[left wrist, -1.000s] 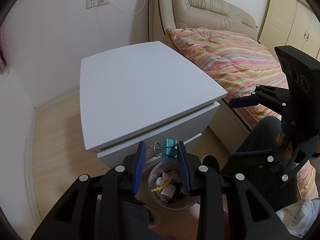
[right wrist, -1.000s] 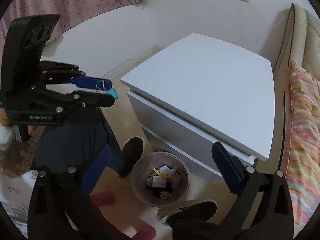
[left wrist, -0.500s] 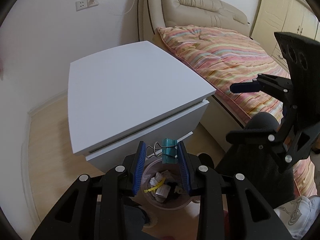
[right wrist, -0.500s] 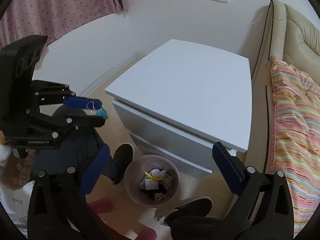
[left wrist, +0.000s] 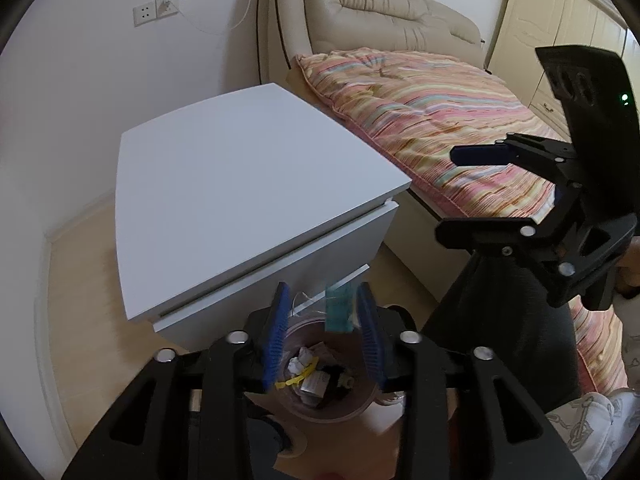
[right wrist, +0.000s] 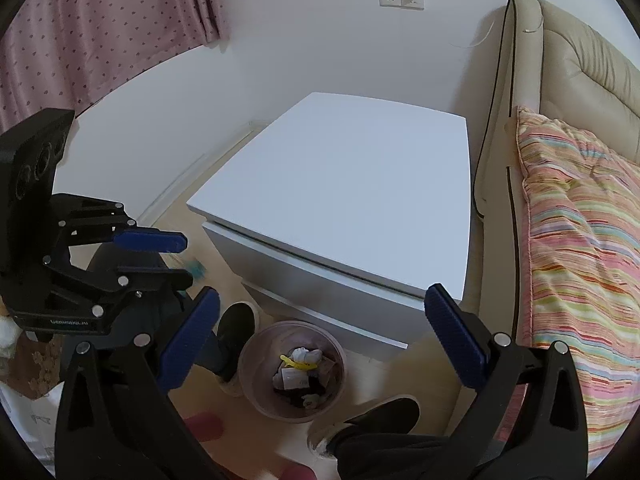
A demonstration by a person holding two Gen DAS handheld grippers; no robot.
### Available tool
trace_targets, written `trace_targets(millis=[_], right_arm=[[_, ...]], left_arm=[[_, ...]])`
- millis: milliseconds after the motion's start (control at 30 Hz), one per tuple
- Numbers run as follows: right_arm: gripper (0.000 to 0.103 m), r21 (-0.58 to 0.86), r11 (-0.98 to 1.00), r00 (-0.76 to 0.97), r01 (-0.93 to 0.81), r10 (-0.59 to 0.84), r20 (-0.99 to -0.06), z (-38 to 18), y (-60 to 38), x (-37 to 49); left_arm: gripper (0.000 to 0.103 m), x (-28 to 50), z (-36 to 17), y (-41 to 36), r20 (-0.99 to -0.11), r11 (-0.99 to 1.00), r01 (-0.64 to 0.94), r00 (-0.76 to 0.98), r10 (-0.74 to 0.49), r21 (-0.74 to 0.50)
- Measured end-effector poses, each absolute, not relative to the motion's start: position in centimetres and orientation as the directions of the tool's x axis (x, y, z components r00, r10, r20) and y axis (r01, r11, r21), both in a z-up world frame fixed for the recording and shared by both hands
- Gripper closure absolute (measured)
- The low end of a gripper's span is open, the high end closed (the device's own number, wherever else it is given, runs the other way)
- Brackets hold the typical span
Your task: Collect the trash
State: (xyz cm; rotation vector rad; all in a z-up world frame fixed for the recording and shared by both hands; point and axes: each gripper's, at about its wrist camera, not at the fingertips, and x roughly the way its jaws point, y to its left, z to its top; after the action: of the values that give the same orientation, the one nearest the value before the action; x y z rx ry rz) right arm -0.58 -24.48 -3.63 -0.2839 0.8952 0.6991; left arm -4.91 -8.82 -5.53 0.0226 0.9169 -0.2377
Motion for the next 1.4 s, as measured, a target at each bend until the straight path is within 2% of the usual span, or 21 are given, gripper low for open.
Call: trace_targets(millis=[33, 100, 400, 933, 1400], right_arm=[[0.003, 0.056, 0.747, 0.425, -0.662, 0.436, -0.793, -3.6, -24.5, -0.5], [0.003, 0.055, 0.747, 0.426, -0.662, 0.435, -0.793, -3.6, -24.4, -0.6], [0.003, 0.059, 0.750, 0.435, -0.659, 0.444, -0.784, -3.6, -24.4, -0.6], [0.003, 0.065, 0.765, 0.463, -0.641, 0.453, -0.762, -1.6, -22.8, 0.7], [0.003, 0.042, 0.759, 0.503, -0.650, 0.471, -0.725, 2.2, -20.3, 4.5]], left_arm=[[0.040, -4.8, -5.6, -8.8, -0.787, 0.974, 0.209, 0.585, -0.196, -0.088], [0.017, -4.8, -5.6, -8.4, -0.780, 0.976, 0.195, 0.593, -0.200, -0.102], [0.008, -4.6, -5.4, -7.4, -0.772, 0.983, 0.146, 0.609, -0.181, -0.115], [0.007, -3.3, -3.2, -4.3, -0.742, 0.994, 0.028, 0.663, -0.096, -0.103], [0.006, -0.6, 0.2, -2.5, -0.687, 0.992, 0.050, 0.717, -0.114, -0.112]])
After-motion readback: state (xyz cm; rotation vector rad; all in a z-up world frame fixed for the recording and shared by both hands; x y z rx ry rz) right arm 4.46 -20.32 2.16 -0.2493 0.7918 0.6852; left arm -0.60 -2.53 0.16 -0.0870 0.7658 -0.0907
